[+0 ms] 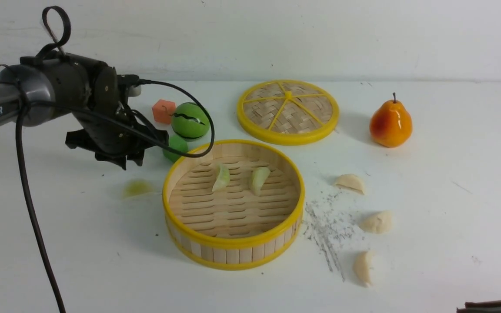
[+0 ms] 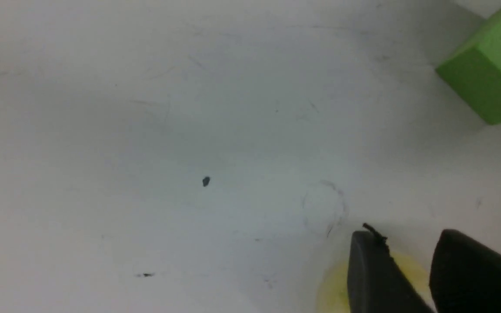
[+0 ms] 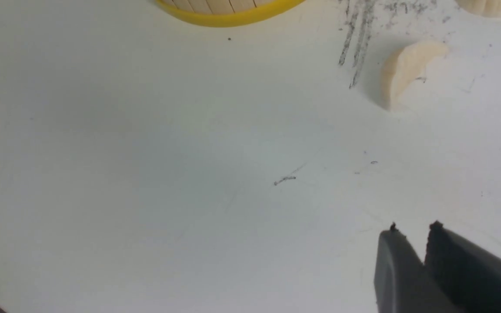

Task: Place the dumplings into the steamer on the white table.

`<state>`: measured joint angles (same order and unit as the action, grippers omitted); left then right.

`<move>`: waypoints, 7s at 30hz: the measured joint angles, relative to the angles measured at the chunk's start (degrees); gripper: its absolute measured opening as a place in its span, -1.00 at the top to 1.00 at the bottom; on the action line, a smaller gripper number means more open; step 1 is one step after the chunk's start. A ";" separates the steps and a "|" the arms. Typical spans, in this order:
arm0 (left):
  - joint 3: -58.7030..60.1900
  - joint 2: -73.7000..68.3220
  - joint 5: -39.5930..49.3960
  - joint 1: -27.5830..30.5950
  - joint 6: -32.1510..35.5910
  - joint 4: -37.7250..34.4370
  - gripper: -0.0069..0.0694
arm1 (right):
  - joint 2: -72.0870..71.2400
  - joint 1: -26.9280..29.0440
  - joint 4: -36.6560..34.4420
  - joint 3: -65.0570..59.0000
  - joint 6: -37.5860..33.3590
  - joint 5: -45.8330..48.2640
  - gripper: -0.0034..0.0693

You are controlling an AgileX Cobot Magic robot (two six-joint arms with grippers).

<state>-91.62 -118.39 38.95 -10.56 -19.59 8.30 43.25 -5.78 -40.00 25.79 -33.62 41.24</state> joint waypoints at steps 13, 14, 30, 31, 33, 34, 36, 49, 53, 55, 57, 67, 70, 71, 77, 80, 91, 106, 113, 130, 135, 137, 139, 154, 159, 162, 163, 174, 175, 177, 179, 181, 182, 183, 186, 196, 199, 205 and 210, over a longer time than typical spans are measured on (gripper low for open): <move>-0.11 -1.34 10.36 0.00 -12.45 5.34 0.85 | 0.00 0.00 0.00 0.00 0.00 1.03 0.59; -0.11 -0.32 11.55 0.00 -12.33 4.71 0.85 | 0.00 0.00 0.00 0.00 0.00 1.03 0.59; -0.22 4.18 11.17 0.00 19.20 -0.21 0.11 | 0.00 0.00 -0.04 0.00 0.00 1.03 0.56; -0.22 3.69 10.89 0.00 20.34 -0.40 -0.01 | 0.00 0.00 -0.04 0.00 0.00 1.03 0.56; -0.22 2.78 9.89 0.00 22.09 -0.52 -0.14 | 0.00 0.00 -0.04 0.00 0.00 1.03 0.56; -0.22 2.31 9.00 0.00 22.94 -0.52 -0.21 | 0.00 0.00 -0.04 0.00 0.00 1.03 0.56; -0.22 1.67 7.60 0.00 24.00 -0.52 -0.29 | 0.00 0.00 -0.04 0.00 0.00 1.03 0.56; -0.33 -4.02 4.10 0.00 26.12 -4.16 0.20 | 0.00 0.00 0.55 -1.10 0.00 0.19 0.56; -0.33 -4.02 4.44 0.00 20.81 -6.13 0.30 | 0.00 0.00 0.81 -1.10 0.00 -0.52 0.55; -0.33 -4.02 4.55 0.00 16.91 -6.68 0.30 | 0.00 0.00 0.81 -1.10 0.00 -0.63 0.55; -0.33 -3.85 4.91 0.00 13.92 -7.15 0.30 | 0.00 0.00 0.81 -1.10 0.00 -0.63 0.54; -2.94 6.66 7.82 -0.81 10.98 -14.45 0.30 | 0.00 0.00 0.81 -1.10 0.00 -0.97 0.53; -4.05 9.23 7.96 -4.19 11.77 -17.02 0.30 | 0.00 0.00 0.81 -1.10 0.00 -1.57 0.53; -4.22 9.38 8.07 -5.65 11.77 -17.02 0.30 | 0.00 0.00 0.81 -1.10 0.00 -1.72 0.53; -4.27 4.86 8.39 -10.45 5.00 -11.13 0.30 | 0.00 0.00 0.81 -1.10 0.00 -1.77 0.52; -4.27 2.56 8.67 -10.46 1.31 -8.75 0.30 | 0.00 0.00 0.81 -1.10 0.00 -1.77 0.51; -4.22 0.08 8.13 -10.29 -0.90 -7.66 0.30 | 0.00 0.00 0.13 -1.10 0.00 -1.70 0.50; -4.22 -0.89 7.48 -10.29 3.15 -8.67 -0.07 | 0.00 0.00 -0.06 -1.10 0.00 -1.60 0.49; -4.22 7.83 8.97 -10.29 4.25 -8.89 0.02 | 0.00 0.00 -0.06 -1.10 0.00 -1.60 0.47; 14.04 60.12 2.81 -10.29 7.52 -6.49 0.86 | 0.00 0.00 21.63 2.39 16.46 6.24 0.94; 30.28 74.49 -4.88 -10.29 7.52 -6.23 0.86 | -0.53 0.00 30.61 5.75 22.66 7.87 0.93; 38.56 80.94 -8.57 -10.29 7.52 -6.23 0.86 | -2.33 0.00 33.96 6.34 23.64 8.40 0.92; 45.90 86.48 -11.48 -10.29 7.52 -6.11 0.86 | -5.50 0.00 36.35 6.40 23.87 8.40 0.92; 73.51 112.22 -27.27 -10.29 7.52 -4.38 0.86 | -40.10 0.00 36.00 2.34 26.71 -3.92 0.92; 73.61 112.64 -28.72 -10.29 7.52 -3.20 0.86 | -40.91 0.00 30.84 -1.06 26.86 -4.76 0.91; 73.69 112.64 -28.72 -10.29 7.52 -3.08 0.86 | -40.91 0.00 30.04 -2.53 26.86 -5.33 0.91; 73.75 112.64 -28.72 -10.29 7.52 -3.04 0.86 | -40.91 0.00 29.99 -2.74 26.86 -5.32 0.91; 73.89 112.64 -28.72 -10.29 7.52 -3.04 0.86 | -40.91 0.00 29.94 -5.52 26.86 -4.80 0.88; 73.89 112.64 -28.72 -10.29 7.52 -3.04 0.86 | -40.91 0.00 29.94 -5.63 26.86 -4.80 0.87; 73.89 112.64 -28.72 -10.29 7.52 -3.04 0.86 | -40.91 0.00 29.94 -5.63 26.86 -4.80 0.87; 73.89 112.64 -28.72 -10.29 7.52 -3.04 0.86 | -40.91 0.00 29.94 -6.13 26.86 -5.35 0.86; 73.89 112.64 -28.72 -10.29 7.52 -3.04 0.85 | -41.16 0.00 29.89 -7.40 26.86 -6.58 0.86; 73.89 112.64 -28.72 -10.29 7.52 -3.04 0.85 | -41.60 0.00 29.89 -9.35 26.86 -7.91 0.85; 73.89 112.64 -28.72 -10.29 7.52 -3.04 0.85 | -42.02 0.00 29.89 -11.40 26.86 -9.00 0.85; 73.89 112.64 -28.72 -10.29 7.52 -3.04 0.85 | -42.89 0.00 30.15 -16.61 26.86 -11.98 0.85; 73.89 112.64 -28.72 -10.29 7.52 -2.91 0.85 | -43.80 0.00 37.88 -27.29 26.86 -24.87 0.84; 73.89 112.64 -28.73 -10.29 7.52 -2.87 0.85 | -43.80 0.19 38.33 -27.29 28.16 -22.45 0.84; 73.89 112.64 -28.73 -10.29 7.52 -2.87 0.85 | -43.80 2.72 40.40 -26.92 33.62 -19.95 0.82; 73.89 112.64 -28.73 -10.29 7.52 -2.87 0.84 | -43.80 3.02 41.48 -26.86 34.20 -19.71 0.80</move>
<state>-17.73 -5.75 10.22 -20.85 -12.07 5.43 -0.55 -2.76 1.47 -1.07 0.58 21.53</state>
